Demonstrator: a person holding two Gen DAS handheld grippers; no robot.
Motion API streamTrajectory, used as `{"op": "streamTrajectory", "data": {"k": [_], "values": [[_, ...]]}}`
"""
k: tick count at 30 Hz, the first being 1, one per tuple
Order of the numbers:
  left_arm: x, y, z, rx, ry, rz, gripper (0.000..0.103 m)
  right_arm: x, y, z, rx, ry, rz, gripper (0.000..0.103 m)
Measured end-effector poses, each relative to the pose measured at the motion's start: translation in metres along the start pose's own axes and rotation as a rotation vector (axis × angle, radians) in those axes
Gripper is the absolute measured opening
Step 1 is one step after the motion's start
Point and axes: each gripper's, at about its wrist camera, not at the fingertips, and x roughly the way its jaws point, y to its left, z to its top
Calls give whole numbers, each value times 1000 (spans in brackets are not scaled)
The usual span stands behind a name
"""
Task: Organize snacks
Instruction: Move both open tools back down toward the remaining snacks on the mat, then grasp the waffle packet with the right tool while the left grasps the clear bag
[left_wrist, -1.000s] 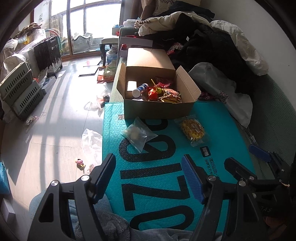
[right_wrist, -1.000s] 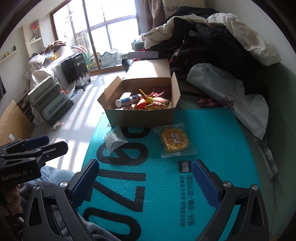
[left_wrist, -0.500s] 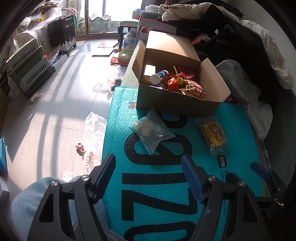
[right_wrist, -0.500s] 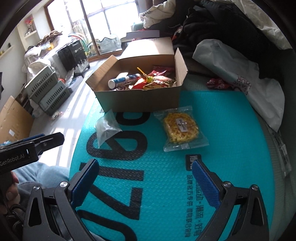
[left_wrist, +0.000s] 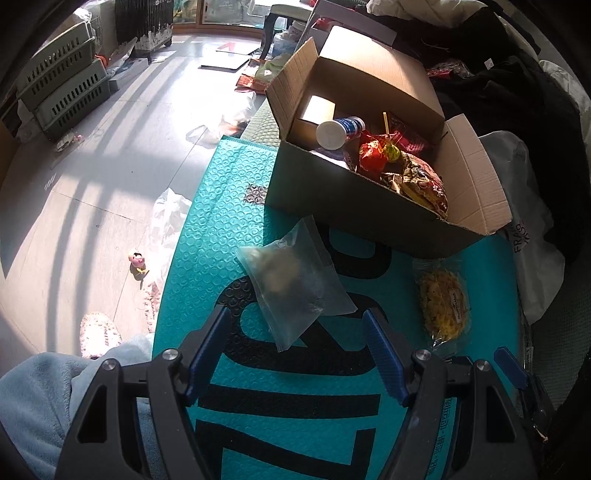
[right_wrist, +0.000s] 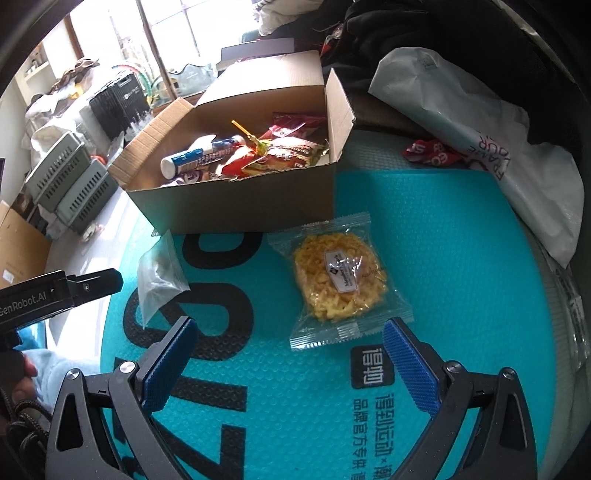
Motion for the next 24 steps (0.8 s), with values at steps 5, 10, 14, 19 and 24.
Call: {"op": "streamTrajectory", "data": {"k": [5, 10, 14, 19, 24], "values": [[31, -3, 12, -31, 43, 5, 73, 21, -10, 11, 4, 16, -36, 102], [58, -4, 16, -55, 82, 37, 73, 39, -18, 20, -12, 25, -92, 102], [75, -4, 15, -62, 120, 47, 73, 50, -26, 24, -22, 27, -116, 102], [79, -15, 14, 14, 98, 100, 73, 65, -31, 26, -60, 64, -120, 102], [86, -22, 12, 89, 100, 178, 75, 81, -35, 23, -70, 105, -117, 102]]}}
